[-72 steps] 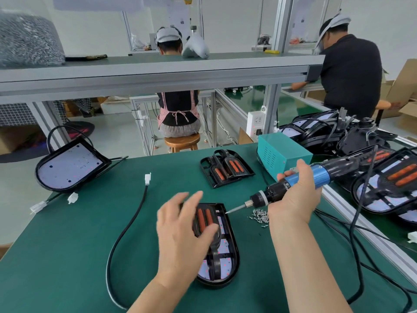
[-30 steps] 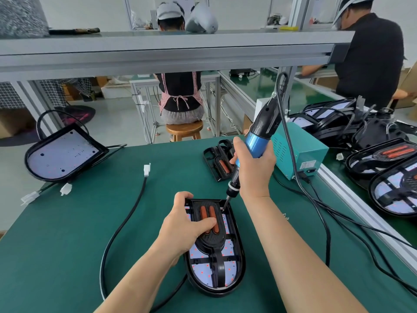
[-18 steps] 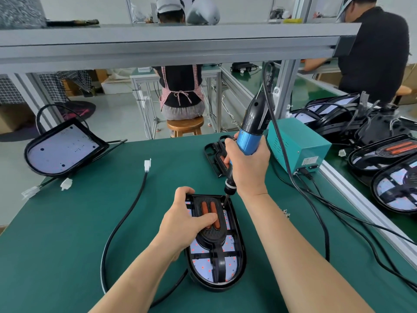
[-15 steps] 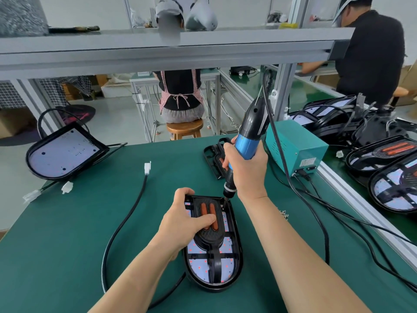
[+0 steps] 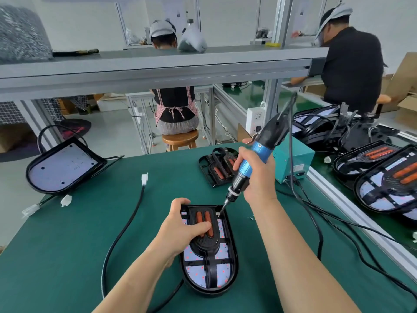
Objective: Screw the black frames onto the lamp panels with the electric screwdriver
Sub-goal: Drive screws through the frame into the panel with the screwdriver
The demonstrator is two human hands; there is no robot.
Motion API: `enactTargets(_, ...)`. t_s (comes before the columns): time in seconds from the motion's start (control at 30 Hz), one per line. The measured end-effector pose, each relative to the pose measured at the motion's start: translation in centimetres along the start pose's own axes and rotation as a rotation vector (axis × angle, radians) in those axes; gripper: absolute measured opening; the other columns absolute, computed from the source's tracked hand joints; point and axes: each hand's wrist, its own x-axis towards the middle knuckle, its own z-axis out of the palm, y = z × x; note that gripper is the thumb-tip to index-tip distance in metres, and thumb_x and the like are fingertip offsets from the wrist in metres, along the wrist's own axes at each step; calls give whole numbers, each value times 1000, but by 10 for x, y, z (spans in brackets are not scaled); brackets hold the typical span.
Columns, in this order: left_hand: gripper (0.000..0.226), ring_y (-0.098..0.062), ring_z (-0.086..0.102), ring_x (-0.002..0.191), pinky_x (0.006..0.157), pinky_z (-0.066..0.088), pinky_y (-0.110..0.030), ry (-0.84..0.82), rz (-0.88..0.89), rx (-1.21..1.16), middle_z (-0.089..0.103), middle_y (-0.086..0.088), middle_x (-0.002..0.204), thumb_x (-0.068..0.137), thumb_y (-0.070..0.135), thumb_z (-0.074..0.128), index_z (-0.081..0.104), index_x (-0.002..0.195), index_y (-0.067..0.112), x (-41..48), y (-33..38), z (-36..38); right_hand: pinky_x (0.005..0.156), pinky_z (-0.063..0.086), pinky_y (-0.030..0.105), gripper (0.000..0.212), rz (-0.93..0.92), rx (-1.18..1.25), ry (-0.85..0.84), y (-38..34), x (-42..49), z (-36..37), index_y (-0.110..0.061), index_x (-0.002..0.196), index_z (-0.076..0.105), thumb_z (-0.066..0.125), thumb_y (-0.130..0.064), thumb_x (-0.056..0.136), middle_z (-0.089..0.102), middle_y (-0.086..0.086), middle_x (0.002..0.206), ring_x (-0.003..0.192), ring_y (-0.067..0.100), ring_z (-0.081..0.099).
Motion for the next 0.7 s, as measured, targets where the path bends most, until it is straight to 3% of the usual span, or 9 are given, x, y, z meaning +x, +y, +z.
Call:
enactTargets(0.13,62,-12,73,75,66,54,-19,37,12,-8,72,9,88,74,23,86,45,119,38,-3,-1,5,55,47,26,16,-28,116,74,-19,9,-19,-15,93,60,70,-13,80,53,2,62,51,16,51)
enactTargets(0.3,81,-15,67,100,87,51,-30,31,1,72,66,6,117,75,43,84,35,140,44,-7,-4,8,55,47,21,15,39,321,293,-31,0,-61,-18,93,59,71,-14,85,55,-4,70,56,9,52)
enactTargets(0.4,86,-24,55,113,93,46,-37,83,31,465,50,-2,130,78,72,63,19,149,51,-14,7,10,58,42,22,17,118,380,434,-35,-9,-90,-19,90,56,73,-19,86,55,-3,69,60,11,49)
enactTargets(0.47,77,-31,42,126,100,40,-42,273,153,865,39,-11,140,84,75,51,24,151,48,-22,16,19,56,40,22,14,152,425,494,-34,-17,-105,-18,88,57,71,-18,87,55,-4,67,57,11,50)
enactTargets(0.53,50,-30,42,122,101,38,-43,366,428,872,47,-9,136,93,57,56,57,137,34,-29,31,37,55,40,23,12,183,454,528,-32,-24,-115,-18,88,58,69,-18,88,55,-4,66,54,11,50)
enactTargets(0.57,31,-25,47,111,96,41,-40,290,541,800,58,-5,121,96,46,58,70,117,26,-31,39,48,54,40,23,10,199,459,536,-31,-27,-117,-18,87,58,68,-18,89,55,-4,66,54,11,50)
enactTargets(0.63,34,-20,48,85,83,43,-38,0,567,725,61,-6,87,101,35,53,67,83,10,-30,48,75,53,40,23,9,222,465,534,-30,-28,-120,-17,85,59,65,-18,91,54,-4,65,53,11,50)
enactTargets(0.7,43,-27,50,76,76,43,-43,-217,443,647,62,-16,79,101,36,51,59,76,3,-27,55,97,51,39,22,9,240,472,521,-30,-28,-120,-17,85,59,64,-19,92,54,-4,65,52,10,49)
